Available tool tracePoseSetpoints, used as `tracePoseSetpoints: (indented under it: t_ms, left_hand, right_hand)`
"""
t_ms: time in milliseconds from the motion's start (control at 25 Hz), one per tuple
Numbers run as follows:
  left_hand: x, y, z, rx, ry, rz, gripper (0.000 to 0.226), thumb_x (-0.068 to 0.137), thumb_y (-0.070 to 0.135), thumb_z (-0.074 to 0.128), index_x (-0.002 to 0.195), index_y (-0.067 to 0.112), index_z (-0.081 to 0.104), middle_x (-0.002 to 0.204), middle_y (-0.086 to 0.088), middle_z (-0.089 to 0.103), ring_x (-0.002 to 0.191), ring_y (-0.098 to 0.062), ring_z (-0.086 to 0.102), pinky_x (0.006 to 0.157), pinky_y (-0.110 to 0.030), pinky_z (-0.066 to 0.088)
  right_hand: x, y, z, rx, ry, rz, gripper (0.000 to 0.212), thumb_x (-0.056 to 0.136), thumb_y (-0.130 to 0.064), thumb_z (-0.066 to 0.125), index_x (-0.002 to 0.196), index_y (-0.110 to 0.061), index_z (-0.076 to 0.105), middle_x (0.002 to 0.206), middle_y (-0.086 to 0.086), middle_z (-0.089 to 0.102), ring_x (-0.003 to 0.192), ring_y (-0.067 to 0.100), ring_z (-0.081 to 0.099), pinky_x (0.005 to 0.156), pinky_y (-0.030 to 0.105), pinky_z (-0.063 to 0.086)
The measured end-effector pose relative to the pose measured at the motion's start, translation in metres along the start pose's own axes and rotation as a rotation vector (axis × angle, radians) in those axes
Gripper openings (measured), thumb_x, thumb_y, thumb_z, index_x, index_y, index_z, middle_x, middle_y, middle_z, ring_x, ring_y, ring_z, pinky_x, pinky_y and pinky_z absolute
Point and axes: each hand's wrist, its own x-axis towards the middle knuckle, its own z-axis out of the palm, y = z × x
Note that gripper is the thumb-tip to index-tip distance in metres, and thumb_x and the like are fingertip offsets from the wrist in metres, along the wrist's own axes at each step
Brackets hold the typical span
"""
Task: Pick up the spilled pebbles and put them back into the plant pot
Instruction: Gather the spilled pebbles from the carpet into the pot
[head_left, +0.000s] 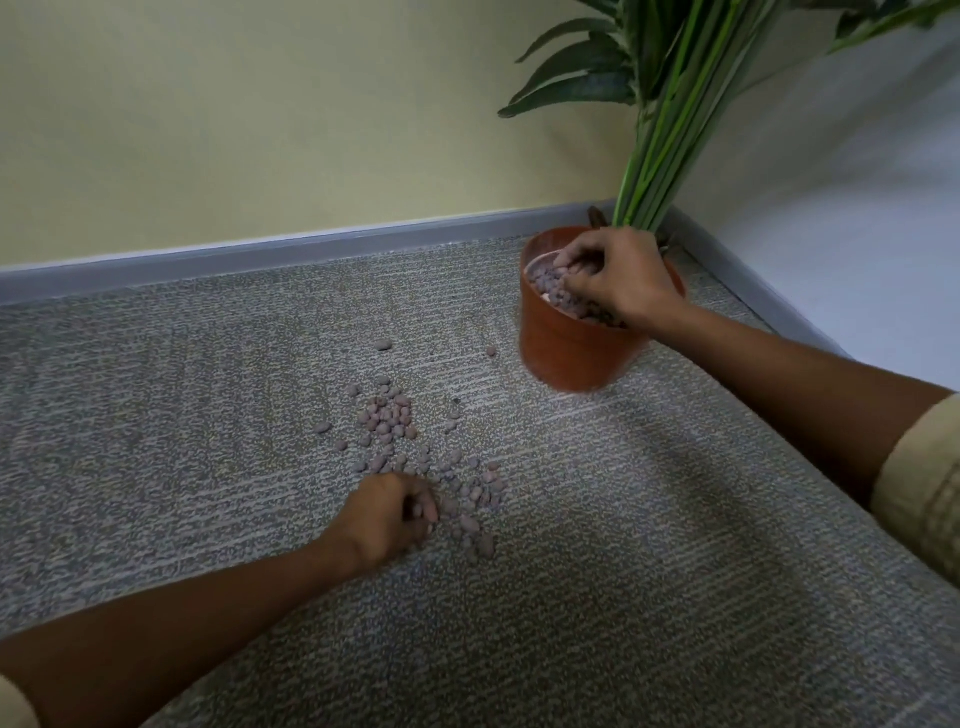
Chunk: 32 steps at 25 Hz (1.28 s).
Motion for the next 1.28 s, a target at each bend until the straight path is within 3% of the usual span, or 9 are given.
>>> tracePoseSetpoints:
  t_ms: [120, 320, 360, 440, 560, 720, 920, 1080, 1280]
  left_hand:
    - [0.001, 0.001, -0.002, -0.018, 0.004, -0.037, 0.02, 0.076, 0.002, 0.065, 0.074, 0.021, 0.066, 0.066, 0.005, 0.06, 0.053, -0.002, 0.055, 0.061, -0.024, 0.05]
    - [0.0, 0.006, -0.001, -0.247, -0.006, -0.19, 0.019, 0.082, 0.0, 0.064, 0.07, 0.014, 0.067, 0.063, -0.001, 0.066, 0.042, -0.001, 0.062, 0.048, -0.014, 0.051]
    - [0.0, 0.006, -0.002, -0.326, -0.002, -0.24, 0.02, 0.082, -0.002, 0.063, 0.069, 0.013, 0.066, 0.062, -0.002, 0.066, 0.042, -0.001, 0.062, 0.047, -0.013, 0.051]
    - [0.0, 0.008, -0.005, -0.521, 0.011, -0.328, 0.02, 0.083, -0.007, 0.06, 0.071, 0.008, 0.067, 0.065, -0.008, 0.066, 0.045, -0.007, 0.064, 0.05, -0.014, 0.054]
    - [0.006, 0.017, -0.017, -0.935, 0.049, -0.454, 0.02, 0.085, -0.012, 0.049, 0.078, -0.003, 0.065, 0.073, -0.016, 0.063, 0.06, -0.016, 0.065, 0.055, -0.019, 0.059]
    - [0.018, 0.028, -0.033, -1.242, 0.094, -0.541, 0.023, 0.09, -0.005, 0.04, 0.085, -0.009, 0.062, 0.076, -0.017, 0.059, 0.071, -0.02, 0.059, 0.056, -0.024, 0.06]
    - [0.024, 0.028, -0.036, -1.254, 0.122, -0.581, 0.028, 0.097, 0.011, 0.038, 0.097, -0.009, 0.058, 0.091, -0.019, 0.065, 0.067, -0.021, 0.057, 0.054, -0.031, 0.061]
    - [0.034, 0.065, -0.061, -1.163, 0.007, -0.471, 0.022, 0.096, 0.011, 0.042, 0.088, -0.002, 0.057, 0.1, -0.019, 0.061, 0.062, -0.014, 0.056, 0.06, -0.03, 0.062]
    - [0.101, 0.177, -0.106, -0.914, -0.082, -0.244, 0.015, 0.091, -0.001, 0.044, 0.097, -0.004, 0.057, 0.079, -0.008, 0.048, 0.065, -0.012, 0.052, 0.058, -0.024, 0.061]
  right_hand:
    - [0.008, 0.024, 0.009, -0.053, -0.008, 0.097, 0.019, 0.08, -0.005, 0.066, 0.098, -0.01, 0.07, 0.099, 0.011, 0.071, 0.091, 0.018, 0.065, 0.09, 0.026, 0.051]
    - [-0.017, 0.005, 0.018, -0.007, 0.136, 0.004, 0.02, 0.088, -0.011, 0.057, 0.104, -0.019, 0.068, 0.111, 0.003, 0.066, 0.09, 0.012, 0.06, 0.078, 0.018, 0.045]
    - [-0.032, 0.0, 0.028, 0.01, 0.055, -0.031, 0.02, 0.089, -0.01, 0.057, 0.104, -0.019, 0.067, 0.11, 0.001, 0.064, 0.088, 0.011, 0.059, 0.075, 0.015, 0.044]
    - [-0.067, -0.005, 0.053, 0.038, -0.276, -0.058, 0.02, 0.087, -0.01, 0.06, 0.103, -0.02, 0.067, 0.106, -0.002, 0.06, 0.082, 0.007, 0.057, 0.066, 0.01, 0.042]
    - [-0.111, 0.003, 0.094, -0.058, -0.712, -0.064, 0.03, 0.082, -0.012, 0.065, 0.111, -0.02, 0.062, 0.105, -0.001, 0.054, 0.091, 0.012, 0.052, 0.069, 0.019, 0.042]
    - [-0.124, 0.006, 0.118, -0.111, -0.723, -0.109, 0.043, 0.079, -0.01, 0.065, 0.119, -0.022, 0.057, 0.109, 0.007, 0.048, 0.102, 0.021, 0.048, 0.086, 0.034, 0.045]
    - [-0.122, -0.002, 0.121, -0.07, -0.757, -0.151, 0.036, 0.075, -0.011, 0.067, 0.11, -0.019, 0.063, 0.102, 0.004, 0.052, 0.093, 0.017, 0.048, 0.084, 0.03, 0.044]
    - [-0.121, -0.007, 0.127, -0.094, -0.81, -0.177, 0.026, 0.071, -0.009, 0.068, 0.096, -0.017, 0.069, 0.089, 0.001, 0.054, 0.083, 0.017, 0.052, 0.079, 0.03, 0.051]
    - [-0.107, -0.012, 0.135, -0.224, -0.909, -0.162, 0.033, 0.069, -0.005, 0.074, 0.101, -0.003, 0.067, 0.107, 0.017, 0.064, 0.098, 0.03, 0.06, 0.079, 0.032, 0.049]
